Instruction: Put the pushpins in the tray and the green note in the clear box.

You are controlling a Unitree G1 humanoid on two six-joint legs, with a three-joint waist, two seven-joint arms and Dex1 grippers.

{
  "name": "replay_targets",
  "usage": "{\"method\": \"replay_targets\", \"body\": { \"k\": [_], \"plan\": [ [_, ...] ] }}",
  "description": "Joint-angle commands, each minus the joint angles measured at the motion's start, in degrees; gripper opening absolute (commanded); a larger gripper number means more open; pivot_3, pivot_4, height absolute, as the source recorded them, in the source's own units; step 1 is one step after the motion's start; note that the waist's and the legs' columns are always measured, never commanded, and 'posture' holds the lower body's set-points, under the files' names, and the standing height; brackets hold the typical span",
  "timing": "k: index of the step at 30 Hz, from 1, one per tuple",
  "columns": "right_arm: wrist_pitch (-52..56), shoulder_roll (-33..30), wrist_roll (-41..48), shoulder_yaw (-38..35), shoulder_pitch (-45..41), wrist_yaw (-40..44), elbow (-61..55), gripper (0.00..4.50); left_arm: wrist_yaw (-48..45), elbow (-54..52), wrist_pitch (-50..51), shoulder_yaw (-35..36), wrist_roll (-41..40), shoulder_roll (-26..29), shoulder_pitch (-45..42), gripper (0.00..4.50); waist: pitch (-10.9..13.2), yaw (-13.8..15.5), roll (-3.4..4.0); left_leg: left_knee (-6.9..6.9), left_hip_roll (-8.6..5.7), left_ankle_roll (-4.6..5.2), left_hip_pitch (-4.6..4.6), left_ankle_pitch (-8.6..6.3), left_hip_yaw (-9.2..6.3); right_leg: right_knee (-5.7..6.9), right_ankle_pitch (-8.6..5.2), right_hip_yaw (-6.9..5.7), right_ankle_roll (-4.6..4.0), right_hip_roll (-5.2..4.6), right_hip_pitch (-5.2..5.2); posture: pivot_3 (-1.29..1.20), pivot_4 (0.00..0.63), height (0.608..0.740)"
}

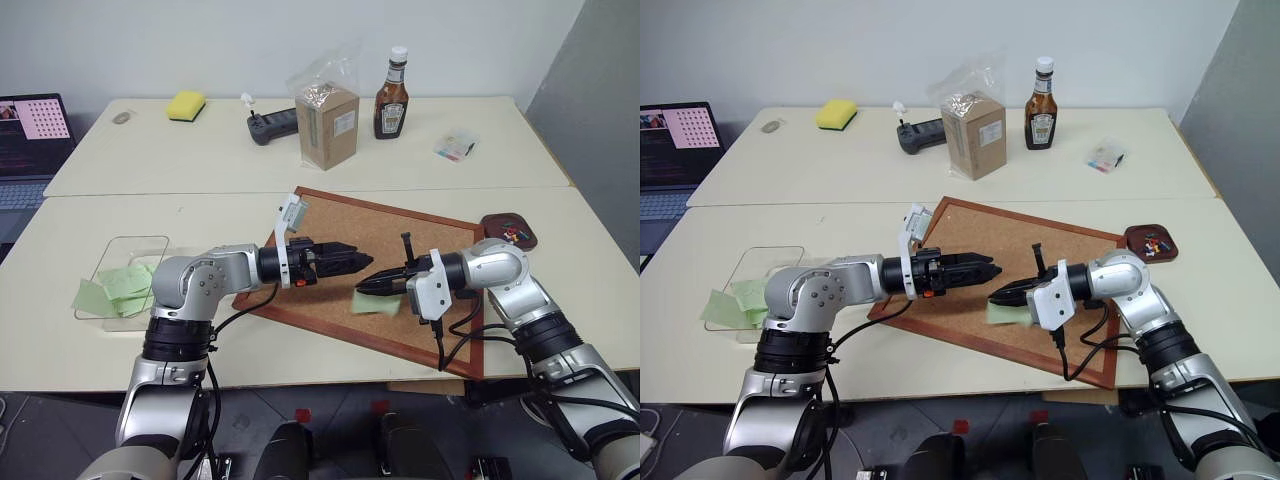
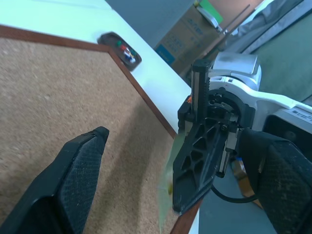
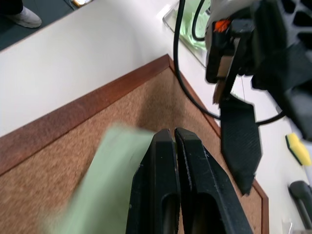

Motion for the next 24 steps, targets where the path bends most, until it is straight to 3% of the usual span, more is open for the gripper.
{"method": "replay_targets", "body": {
  "k": [1, 6, 13, 18, 24],
  "plan": [
    [0.8, 0.3, 1.7, -0.6, -1.3, -0.6, -2.0, 0.00, -0.2, -0.1, -0.6, 0.9, -0.5, 0.7, -0.7, 4.49, 0.0, 0.0, 0.00, 0.00, 0.00, 0.00, 0.00, 0.00, -0.01, 0.00, 0.00, -0.01, 0.00, 0.00, 0.01, 0.00, 0.150, 0.740],
    [14.6, 0.8, 7.4, -5.8, 0.5, -5.7, -4.0, 0.00, 2.6, 1.5, 0.1, 10.8, -5.1, 1.8, -1.5, 4.49, 0.0, 0.1, 0.00, 0.00, 0.00, 0.00, 0.01, 0.00, -0.02, 0.00, 0.00, -0.01, -0.01, -0.01, 0.01, 0.00, 0.150, 0.740],
    [31.7, 2.3, 12.0, -11.3, 0.8, -13.2, -11.4, 0.00, 6.1, -5.9, 0.7, 16.4, -12.0, 0.1, 1.8, 4.49, 0.0, 0.5, 0.00, 0.00, 0.00, 0.00, 0.00, 0.00, -0.08, -0.02, 0.00, -0.02, -0.02, -0.11, 0.02, 0.00, 0.150, 0.740],
    [36.2, 3.4, 11.8, -12.4, 0.2, -16.1, -14.2, 0.00, 9.7, -10.9, 1.2, 15.4, -15.8, -2.8, 3.8, 4.49, 0.0, 0.9, 0.00, 0.00, 0.00, -0.01, -0.03, 0.00, -0.10, -0.03, 0.00, 0.00, -0.01, -0.19, 0.02, 0.00, 0.150, 0.740],
    [39.3, 5.0, 12.1, -12.7, -0.8, -17.8, -17.1, 0.00, 9.6, -10.5, -2.7, 9.9, -12.6, -4.4, 4.5, 4.49, 0.0, 0.9, 0.00, 0.01, -0.03, 0.00, -0.02, 0.00, -0.03, -0.01, 0.01, -0.01, -0.01, -0.07, 0.02, 0.00, 0.150, 0.740]
  ]
}}
